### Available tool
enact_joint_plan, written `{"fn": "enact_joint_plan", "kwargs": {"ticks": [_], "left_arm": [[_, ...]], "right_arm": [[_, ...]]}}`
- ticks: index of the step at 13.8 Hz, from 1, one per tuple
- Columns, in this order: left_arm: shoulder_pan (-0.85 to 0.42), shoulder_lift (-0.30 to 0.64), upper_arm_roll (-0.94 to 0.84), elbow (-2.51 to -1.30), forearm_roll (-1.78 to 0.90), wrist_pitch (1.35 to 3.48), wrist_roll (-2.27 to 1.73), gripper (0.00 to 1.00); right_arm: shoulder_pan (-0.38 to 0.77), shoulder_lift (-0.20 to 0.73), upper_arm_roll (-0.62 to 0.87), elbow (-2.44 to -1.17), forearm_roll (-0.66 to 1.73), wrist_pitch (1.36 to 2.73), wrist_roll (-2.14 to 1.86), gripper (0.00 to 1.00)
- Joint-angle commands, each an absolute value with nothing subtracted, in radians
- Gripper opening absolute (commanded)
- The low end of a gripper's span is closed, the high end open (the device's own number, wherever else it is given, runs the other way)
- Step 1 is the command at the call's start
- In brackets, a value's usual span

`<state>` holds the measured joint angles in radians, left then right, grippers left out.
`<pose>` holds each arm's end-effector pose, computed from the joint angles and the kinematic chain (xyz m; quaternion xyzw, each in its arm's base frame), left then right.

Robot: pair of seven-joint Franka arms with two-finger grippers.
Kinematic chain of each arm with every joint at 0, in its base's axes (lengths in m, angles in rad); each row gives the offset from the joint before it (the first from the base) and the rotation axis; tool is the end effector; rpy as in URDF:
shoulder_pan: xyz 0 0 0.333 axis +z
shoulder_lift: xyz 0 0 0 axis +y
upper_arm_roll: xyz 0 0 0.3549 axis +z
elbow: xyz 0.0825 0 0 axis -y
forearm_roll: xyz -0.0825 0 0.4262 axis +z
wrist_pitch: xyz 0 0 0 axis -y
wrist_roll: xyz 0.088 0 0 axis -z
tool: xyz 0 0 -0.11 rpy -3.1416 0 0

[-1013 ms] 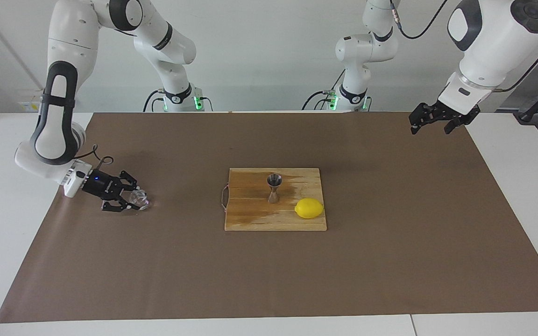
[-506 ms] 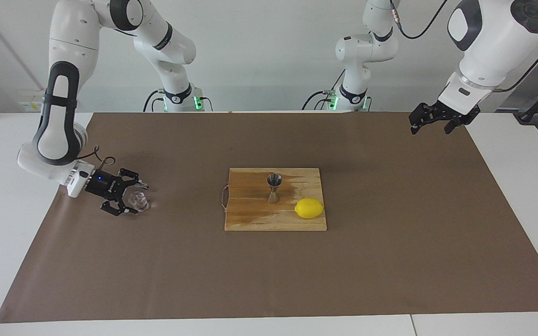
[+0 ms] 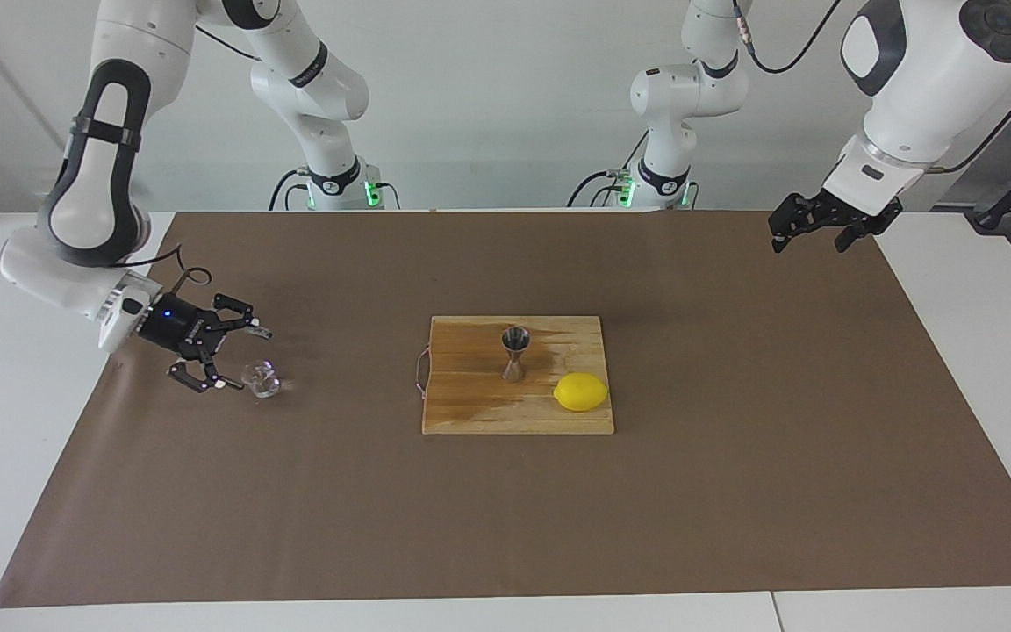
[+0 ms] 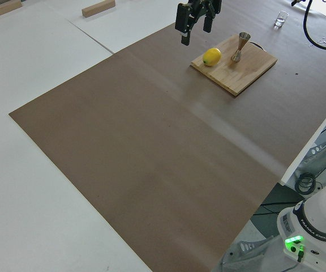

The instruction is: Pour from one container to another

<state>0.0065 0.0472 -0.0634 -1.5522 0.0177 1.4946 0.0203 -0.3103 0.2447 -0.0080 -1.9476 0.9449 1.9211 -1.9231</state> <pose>0.6027 -0.0313 0.6354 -0.9979 0.0384 0.0522 0.0083 0.6203 -0.1418 0.3712 -0.7663 -0.4870 -0.3092 0.2829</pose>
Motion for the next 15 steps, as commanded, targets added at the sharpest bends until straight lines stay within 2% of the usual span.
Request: {"fn": "enact_joint_plan", "kwargs": {"ticks": [1, 9, 12, 15], "left_arm": [[0.006, 0.014, -0.060, -1.591, 0.025, 1.508, 0.025, 1.00], [0.006, 0.014, -0.060, -1.591, 0.025, 1.506, 0.025, 1.00], [0.006, 0.014, -0.060, -1.591, 0.025, 1.506, 0.025, 1.00], [0.006, 0.014, -0.060, -1.591, 0.025, 1.506, 0.025, 1.00]], "right_arm": [[-0.269, 0.154, -0.005, -1.977, 0.840, 2.023, -1.682, 1.00], [-0.161, 0.023, -0.012, -1.968, 0.447, 2.115, -0.524, 1.00], [-0.115, -0.020, -0.012, -1.957, 0.142, 2.149, -0.214, 1.00], [-0.114, -0.020, 0.002, -1.829, -0.044, 1.981, -0.021, 1.00]]}}
